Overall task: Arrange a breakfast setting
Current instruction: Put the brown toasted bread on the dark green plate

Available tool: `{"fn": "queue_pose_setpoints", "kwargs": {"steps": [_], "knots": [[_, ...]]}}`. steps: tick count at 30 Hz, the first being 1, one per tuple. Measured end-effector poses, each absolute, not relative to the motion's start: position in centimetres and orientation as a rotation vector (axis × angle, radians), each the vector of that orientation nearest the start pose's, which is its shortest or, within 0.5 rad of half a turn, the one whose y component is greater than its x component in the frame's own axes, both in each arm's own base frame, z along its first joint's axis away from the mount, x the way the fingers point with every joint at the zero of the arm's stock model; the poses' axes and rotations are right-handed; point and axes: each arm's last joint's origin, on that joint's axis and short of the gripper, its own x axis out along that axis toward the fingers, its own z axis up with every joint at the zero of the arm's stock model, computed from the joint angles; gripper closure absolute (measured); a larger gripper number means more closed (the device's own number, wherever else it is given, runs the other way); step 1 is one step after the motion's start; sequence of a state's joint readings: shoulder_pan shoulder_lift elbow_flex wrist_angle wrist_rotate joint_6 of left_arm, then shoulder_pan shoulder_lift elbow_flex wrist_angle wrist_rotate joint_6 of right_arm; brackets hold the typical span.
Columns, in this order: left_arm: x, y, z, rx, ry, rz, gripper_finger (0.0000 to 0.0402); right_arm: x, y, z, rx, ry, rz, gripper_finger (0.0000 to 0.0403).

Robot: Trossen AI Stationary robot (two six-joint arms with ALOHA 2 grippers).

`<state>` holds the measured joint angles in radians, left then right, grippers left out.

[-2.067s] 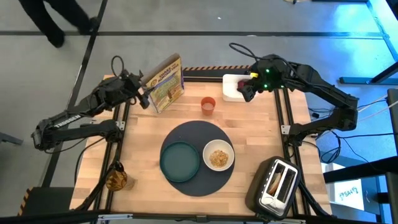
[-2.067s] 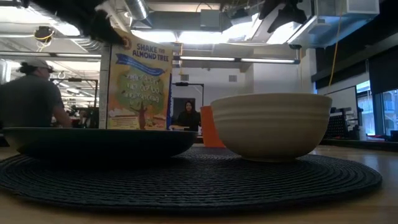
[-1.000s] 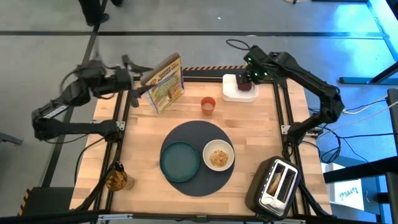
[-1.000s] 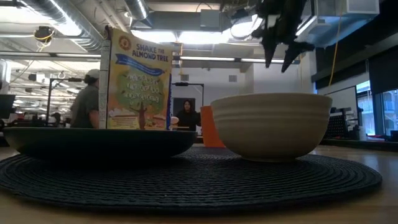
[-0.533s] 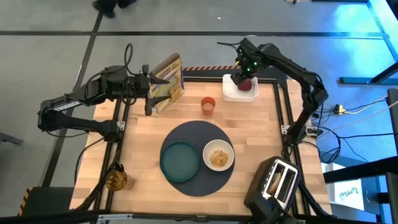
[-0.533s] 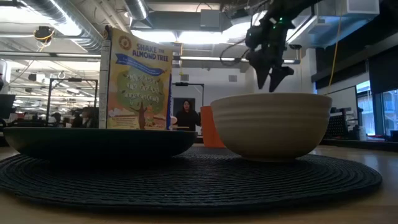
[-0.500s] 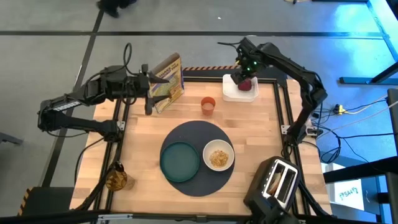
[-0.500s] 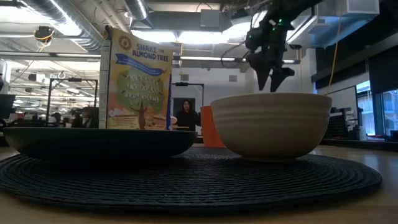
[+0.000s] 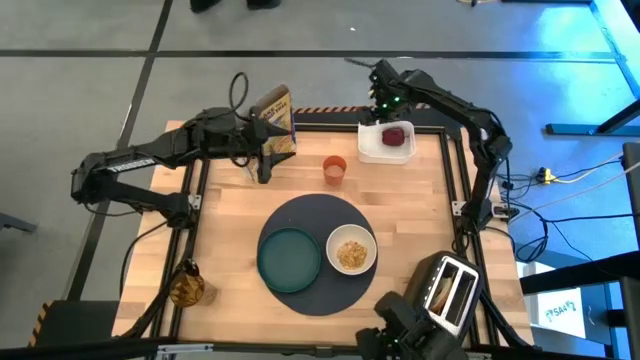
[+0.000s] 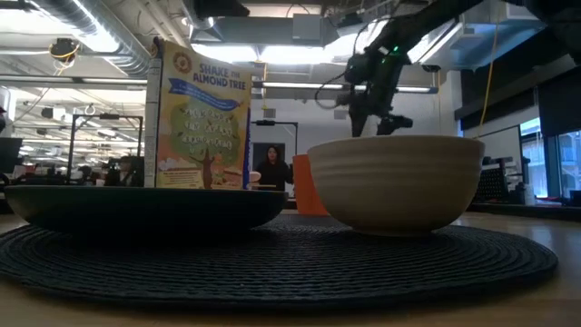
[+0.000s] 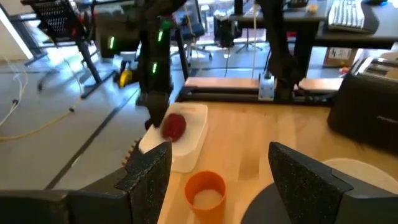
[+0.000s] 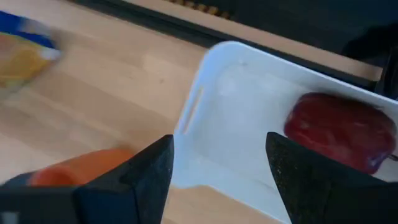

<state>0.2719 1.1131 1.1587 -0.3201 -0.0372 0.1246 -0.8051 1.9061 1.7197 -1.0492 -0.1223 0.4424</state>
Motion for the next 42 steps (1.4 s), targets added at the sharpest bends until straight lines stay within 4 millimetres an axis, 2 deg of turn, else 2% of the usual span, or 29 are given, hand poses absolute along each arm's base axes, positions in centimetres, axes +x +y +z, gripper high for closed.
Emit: {"fn": "queue_pose_setpoints", "kwargs": {"steps": [2, 5, 14, 18, 21, 23, 27, 31, 34, 36, 42], "knots": [[23.2, 6.4, 38.5, 0.093, 0.285, 0.282, 0.014, 28.1, -27.6, 27.1, 0.906, 1.01, -0.877, 0.0158], [23.4, 6.2, 38.5, 0.125, 0.286, 0.269, 0.014, 28.4, -27.0, 27.6, 0.873, 1.011, -0.891, 0.0158], [22.7, 5.9, 39.0, 0.144, 0.264, 0.268, 0.014, 30.2, -24.7, 27.4, 0.947, 1.04, -0.79, 0.0158], [22.1, 5.7, 39.2, 0.148, 0.27, 0.269, 0.014, 32.2, -22.8, 28.0, 0.925, 0.98, -0.739, 0.0158], [22.0, 5.8, 39.0, 0.167, 0.296, 0.284, 0.014, 34.1, -21.8, 27.0, 0.883, 0.96, -0.77, 0.0163], [22.0, 5.8, 38.8, 0.166, 0.315, 0.283, 0.014, 34.8, -22.2, 25.8, 0.882, 0.957, -0.83, 0.0176], [21.9, 5.7, 38.6, 0.163, 0.337, 0.28, 0.014, 34.9, -23.5, 24.1, 0.904, 0.939, -0.979, 0.0212], [21.9, 5.4, 38.3, 0.161, 0.369, 0.264, 0.014, 35.1, -23.2, 23.7, 0.958, 0.957, -0.948, 0.024], [21.6, 5.1, 38.2, 0.161, 0.39, 0.249, 0.014, 35.0, -21.4, 24.8, 0.956, 1.019, -0.863, 0.025], [21.6, 4.9, 38.2, 0.159, 0.398, 0.24, 0.014, 34.6, -19.6, 26.3, 0.91, 1.054, -0.846, 0.0252], [21.5, 4.8, 37.8, 0.152, 0.438, 0.235, 0.014, 32.2, -13.0, 31.4, 0.751, 1.185, -0.693, 0.0253]]}}
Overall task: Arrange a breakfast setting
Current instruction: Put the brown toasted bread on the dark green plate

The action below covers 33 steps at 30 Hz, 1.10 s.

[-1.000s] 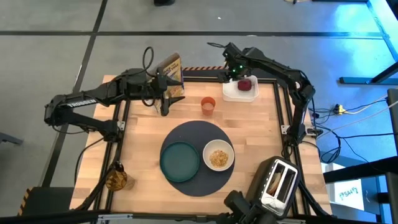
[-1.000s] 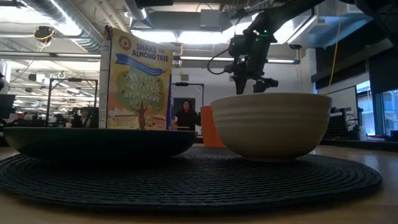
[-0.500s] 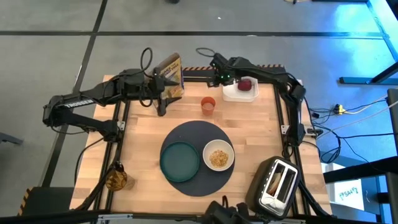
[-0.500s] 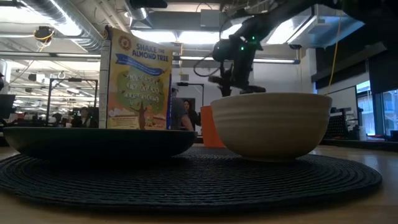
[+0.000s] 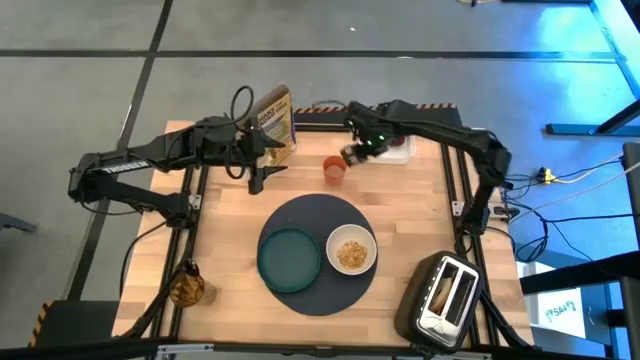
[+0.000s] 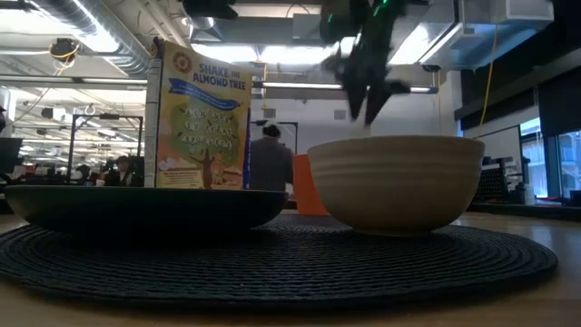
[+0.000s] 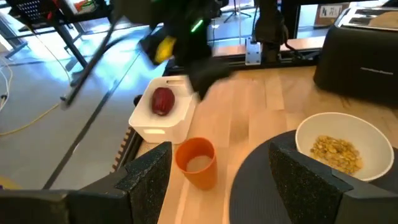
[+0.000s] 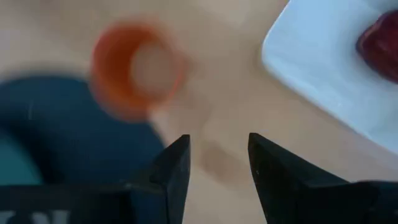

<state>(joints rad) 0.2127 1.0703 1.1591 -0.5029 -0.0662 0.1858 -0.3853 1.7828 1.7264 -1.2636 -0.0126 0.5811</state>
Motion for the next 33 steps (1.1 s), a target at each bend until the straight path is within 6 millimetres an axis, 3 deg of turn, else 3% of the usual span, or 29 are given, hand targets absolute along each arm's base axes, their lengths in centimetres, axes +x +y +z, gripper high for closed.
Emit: {"fn": "queue_pose_setpoints", "kwargs": {"steps": [4, 9, 15, 19, 28, 33], "knots": [[21.5, 4.8, 37.6, 0.143, 0.458, 0.226, 0.0144, 30.0, -7.9, 34.5, 0.588, 1.272, -0.497, 0.0253], [21.5, 4.4, 37.1, 0.051, 0.475, 0.196, 0.0157, 26.8, -1.7, 36.9, 0.343, 1.401, -0.247, 0.0253], [22.0, 2.7, 35.6, -0.132, 0.503, 0.156, 0.0167, 23.9, 4.8, 39.3, 0.146, 1.317, 0.162, 0.0253], [23.0, 1.0, 34.5, -0.188, 0.513, 0.156, 0.0168, 22.3, 8.5, 39.4, 0.08, 1.356, 0.353, 0.0253], [26.6, -3.4, 33.2, -0.342, 0.408, 0.115, 0.0168, 18.1, 15.6, 39.3, -0.049, 1.418, 0.552, 0.0253], [27.7, -5.7, 32.1, -0.43, 0.408, 0.133, 0.0168, 16.0, 18.2, 37.4, -0.155, 1.48, 0.581, 0.0253]]}}
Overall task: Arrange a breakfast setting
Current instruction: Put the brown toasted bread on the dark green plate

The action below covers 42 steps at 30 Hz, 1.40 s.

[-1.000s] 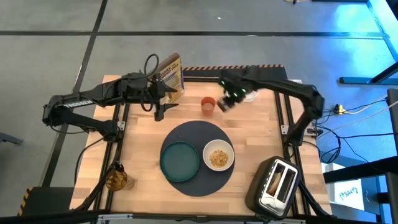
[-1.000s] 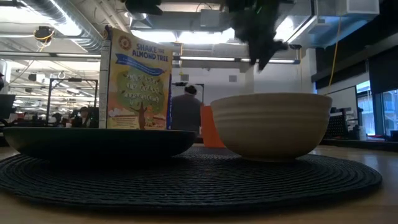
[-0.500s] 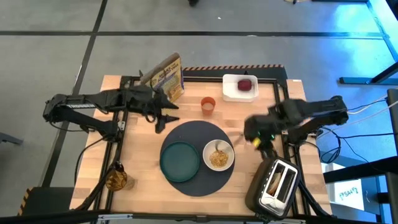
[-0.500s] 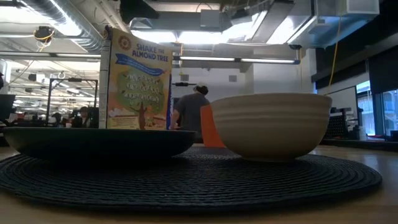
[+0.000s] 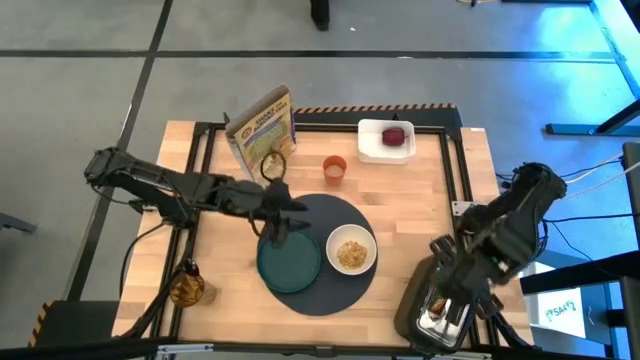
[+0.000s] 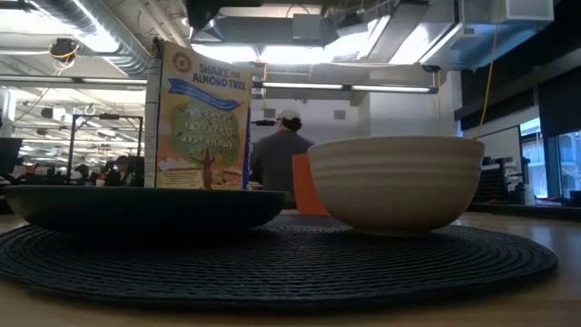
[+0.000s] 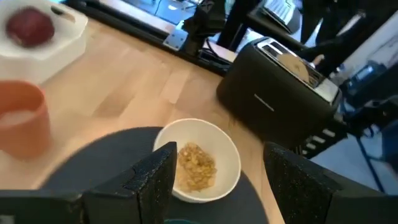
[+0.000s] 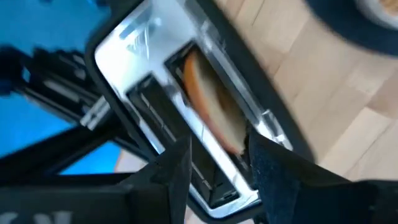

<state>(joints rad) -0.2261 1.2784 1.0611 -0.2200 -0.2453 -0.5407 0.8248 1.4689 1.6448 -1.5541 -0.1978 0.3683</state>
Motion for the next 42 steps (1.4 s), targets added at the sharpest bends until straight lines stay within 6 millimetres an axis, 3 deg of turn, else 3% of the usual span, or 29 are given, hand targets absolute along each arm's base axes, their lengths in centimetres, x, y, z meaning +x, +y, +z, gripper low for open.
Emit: {"fn": "queue_pose_setpoints", "kwargs": {"steps": [8, 14, 24, 42], "knots": [[28.6, -9.4, 30.3, -0.474, 0.431, 0.141, 0.0168, 15.2, 20.0, 33.7, -0.242, 1.497, 0.578, 0.0253], [28.6, -10.4, 30.1, -0.511, 0.424, 0.137, 0.0168, 15.3, 19.9, 32.2, -0.277, 1.497, 0.535, 0.0257], [28.5, -10.6, 30.2, -0.527, 0.412, 0.156, 0.0168, 15.3, 20.0, 33.6, -0.228, 1.477, 0.533, 0.0297], [28.3, -10.4, 29.9, -0.478, 0.43, 0.198, 0.0168, 15.7, 20.2, 33.6, -0.338, 1.411, 0.593, 0.0299]]}}
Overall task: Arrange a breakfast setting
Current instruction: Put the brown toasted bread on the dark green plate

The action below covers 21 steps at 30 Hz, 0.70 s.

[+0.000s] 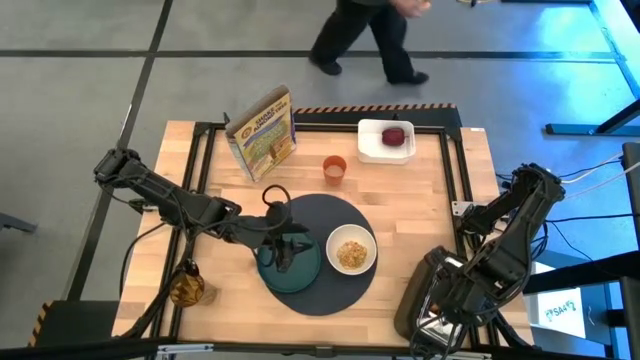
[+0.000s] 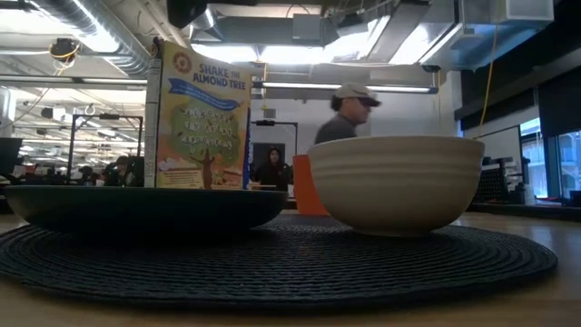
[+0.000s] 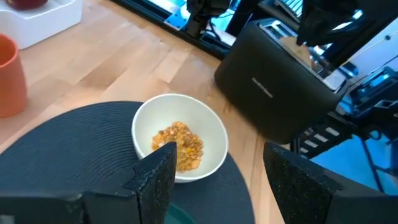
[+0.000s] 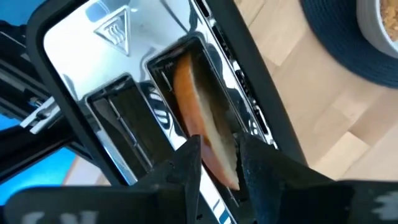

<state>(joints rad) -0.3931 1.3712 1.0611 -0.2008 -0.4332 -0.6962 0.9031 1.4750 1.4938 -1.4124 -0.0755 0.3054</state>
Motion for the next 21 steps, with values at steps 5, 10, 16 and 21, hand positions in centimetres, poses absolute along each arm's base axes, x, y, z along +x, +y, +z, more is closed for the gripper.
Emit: {"fn": "queue_pose_setpoints", "kwargs": {"steps": [5, 10, 16, 21], "knots": [[28.3, -10.4, 29.8, -0.474, 0.435, 0.205, 0.0168, 15.6, 20.2, 32.6, -0.333, 1.451, 0.61, 0.0299], [28.3, -10.4, 29.8, -0.472, 0.432, 0.21, 0.0168, 15.5, 20.2, 31.9, -0.332, 1.472, 0.613, 0.0302], [28.2, -10.3, 29.8, -0.469, 0.424, 0.225, 0.0168, 15.6, 20.3, 31.9, -0.342, 1.451, 0.6, 0.0379], [28.3, -10.3, 29.8, -0.469, 0.424, 0.224, 0.0168, 15.5, 20.2, 31.9, -0.334, 1.465, 0.603, 0.0389]]}}
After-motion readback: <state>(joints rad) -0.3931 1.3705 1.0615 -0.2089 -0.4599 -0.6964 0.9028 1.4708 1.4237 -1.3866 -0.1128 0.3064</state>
